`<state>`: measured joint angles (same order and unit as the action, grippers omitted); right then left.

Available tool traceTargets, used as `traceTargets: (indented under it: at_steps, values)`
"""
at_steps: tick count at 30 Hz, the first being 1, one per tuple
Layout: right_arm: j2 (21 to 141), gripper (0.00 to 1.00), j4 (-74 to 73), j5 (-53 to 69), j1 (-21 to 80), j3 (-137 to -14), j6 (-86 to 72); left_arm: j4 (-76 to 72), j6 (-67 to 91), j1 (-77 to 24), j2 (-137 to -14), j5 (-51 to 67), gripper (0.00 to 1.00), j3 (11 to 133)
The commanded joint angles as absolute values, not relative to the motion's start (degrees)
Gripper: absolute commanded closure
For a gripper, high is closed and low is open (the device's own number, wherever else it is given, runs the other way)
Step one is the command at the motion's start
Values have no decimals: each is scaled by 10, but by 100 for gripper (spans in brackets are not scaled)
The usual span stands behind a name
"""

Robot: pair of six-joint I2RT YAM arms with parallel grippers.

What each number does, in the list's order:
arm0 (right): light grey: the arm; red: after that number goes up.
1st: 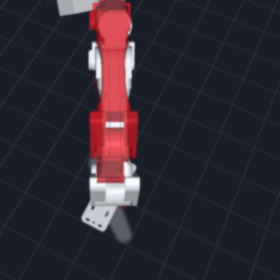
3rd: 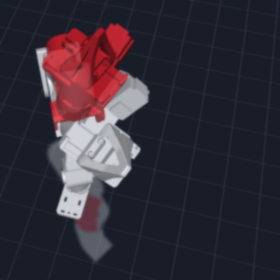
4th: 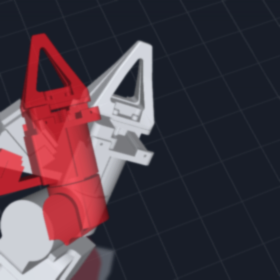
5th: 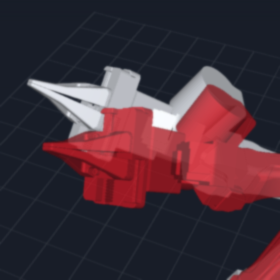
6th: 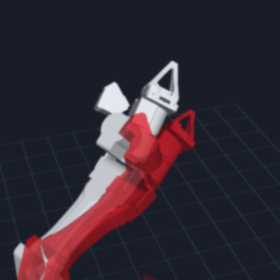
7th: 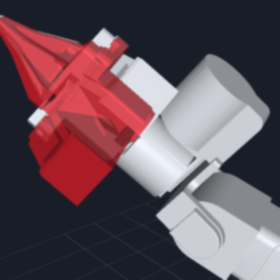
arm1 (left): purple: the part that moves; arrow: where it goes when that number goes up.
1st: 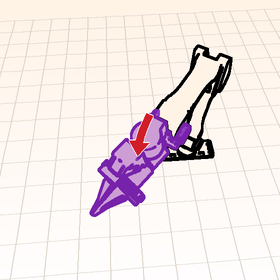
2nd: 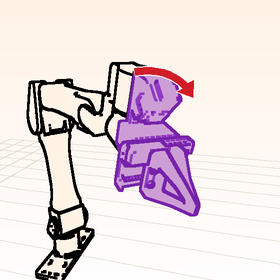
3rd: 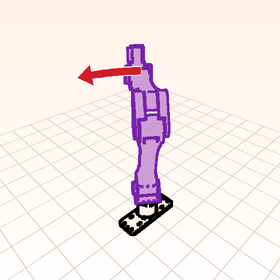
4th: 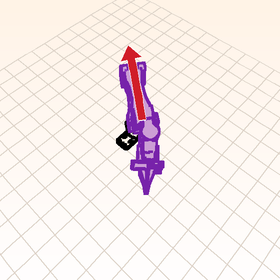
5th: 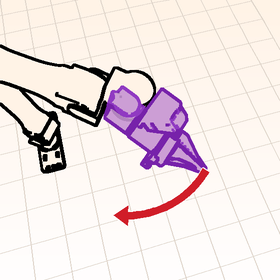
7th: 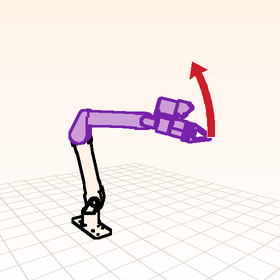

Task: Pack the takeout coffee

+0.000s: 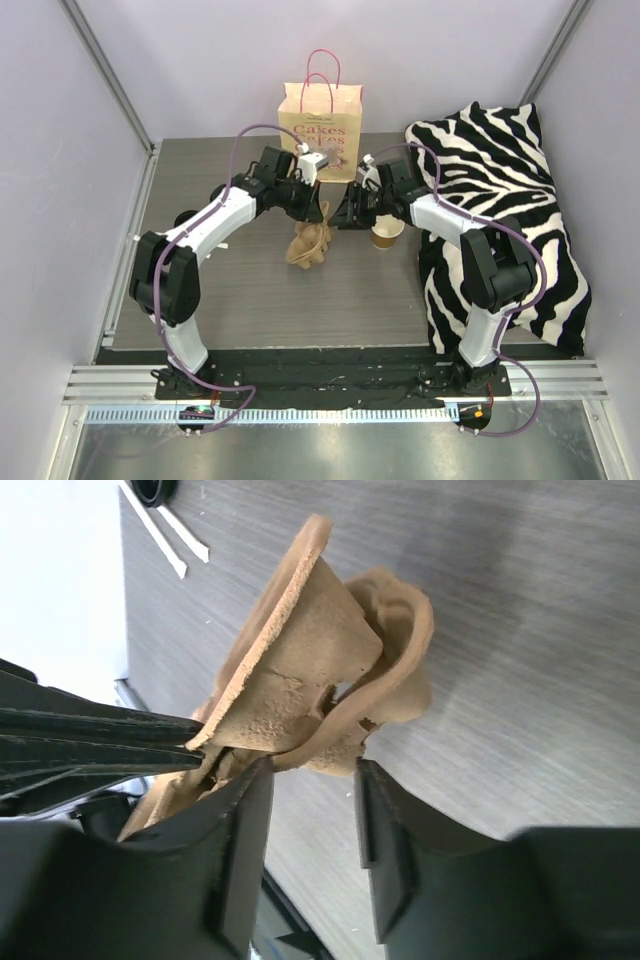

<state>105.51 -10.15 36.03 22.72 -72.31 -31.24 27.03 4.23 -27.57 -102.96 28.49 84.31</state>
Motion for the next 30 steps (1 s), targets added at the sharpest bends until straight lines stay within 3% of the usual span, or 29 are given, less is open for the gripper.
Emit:
traceTargets:
  at_steps: [1, 7, 16, 17, 23, 30]
  values:
    - [1031, 48, -97, 390, 234, -711, -355, 240, 41, -275, -990, 287, 100, 824]
    - [1056, 44, -71, 415, 240, -710, -410, 225, 54, -278, -980, 294, 100, 806]
    - [1085, 49, 28, 452, 246, -686, -526, 221, 49, -286, -976, 296, 100, 803]
    - [1086, 51, 21, 448, 245, -687, -524, 222, 49, -286, -973, 296, 100, 803]
    - [1087, 99, -32, 428, 246, -699, -483, 235, 53, -286, -967, 293, 100, 817]
    - [1063, 99, -105, 372, 246, -702, -386, 291, 50, -266, -940, 301, 100, 852]
